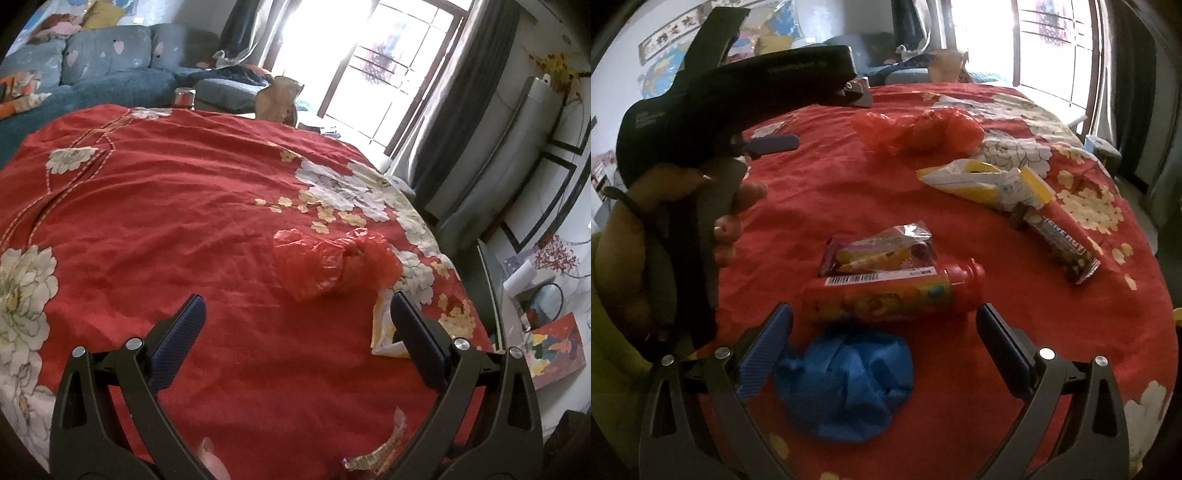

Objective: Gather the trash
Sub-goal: 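Grasp the red plastic bag with the left tool while the right tool grasps the orange-red snack tube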

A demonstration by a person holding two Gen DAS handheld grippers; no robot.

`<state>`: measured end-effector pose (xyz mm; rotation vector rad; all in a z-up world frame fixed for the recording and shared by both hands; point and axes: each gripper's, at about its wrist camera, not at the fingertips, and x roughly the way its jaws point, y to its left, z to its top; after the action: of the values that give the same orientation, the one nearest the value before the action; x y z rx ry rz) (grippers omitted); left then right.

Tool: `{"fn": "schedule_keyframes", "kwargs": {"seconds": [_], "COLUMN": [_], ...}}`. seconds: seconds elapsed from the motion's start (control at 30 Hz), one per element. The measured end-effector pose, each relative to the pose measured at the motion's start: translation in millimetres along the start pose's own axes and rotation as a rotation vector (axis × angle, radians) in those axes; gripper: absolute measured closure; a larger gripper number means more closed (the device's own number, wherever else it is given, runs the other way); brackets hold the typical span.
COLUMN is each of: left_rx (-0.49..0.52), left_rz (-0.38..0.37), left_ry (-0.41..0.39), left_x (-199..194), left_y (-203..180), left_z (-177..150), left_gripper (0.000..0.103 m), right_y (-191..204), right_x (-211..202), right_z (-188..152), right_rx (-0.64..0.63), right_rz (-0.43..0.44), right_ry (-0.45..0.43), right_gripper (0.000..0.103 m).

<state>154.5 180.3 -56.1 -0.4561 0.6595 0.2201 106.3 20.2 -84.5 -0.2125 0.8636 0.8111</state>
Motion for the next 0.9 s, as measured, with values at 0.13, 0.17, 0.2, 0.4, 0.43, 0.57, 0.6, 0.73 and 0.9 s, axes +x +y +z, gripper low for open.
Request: {"fn": "schedule_keyframes", "kwargs": {"seconds": [0.13,0.17,0.2,0.4,0.43,0.57,0.6,0.73,0.9], "left_rx": [-0.003,-0.007,-0.013,-0.049,-0.056,-0.088,-0.094,-0.11,-0.104], "left_rz": [0.004,0.004,0.002,-0.027,-0.037,-0.069,-0.072,-0.092,-0.105], "left_ry": [0.022,0.028,0.036,0.073,0.08,0.086,0.083,0.075,0.075], "left_x": [12,14,17,36,39,47,48,55,60], "left_y": [5,5,6,12,12,12,12,10,3], "left_z": [4,4,4,3,3,3,4,9,14], "left_gripper": [0.011,0.011,0.011,0.014,0.015,0.018,0.018,0.025,0.079], "right_y": [-5,-7,-8,-23,-26,-43,-46,-61,-70], "right_x": [9,11,12,9,6,-4,-6,-21,-37], "right_z": [4,5,5,3,2,0,0,-2,-4], "right_rx": [0.033,0.037,0.041,0.07,0.079,0.13,0.142,0.194,0.215], "right_rz": [0.017,0.023,0.028,0.066,0.065,0.056,0.055,0.044,0.025], "right_ry": [0.012,0.013,0.015,-0.006,-0.013,-0.035,-0.038,-0.066,-0.1], "right_gripper": [0.007,0.007,0.007,0.01,0.01,0.01,0.01,0.01,0.01]}}
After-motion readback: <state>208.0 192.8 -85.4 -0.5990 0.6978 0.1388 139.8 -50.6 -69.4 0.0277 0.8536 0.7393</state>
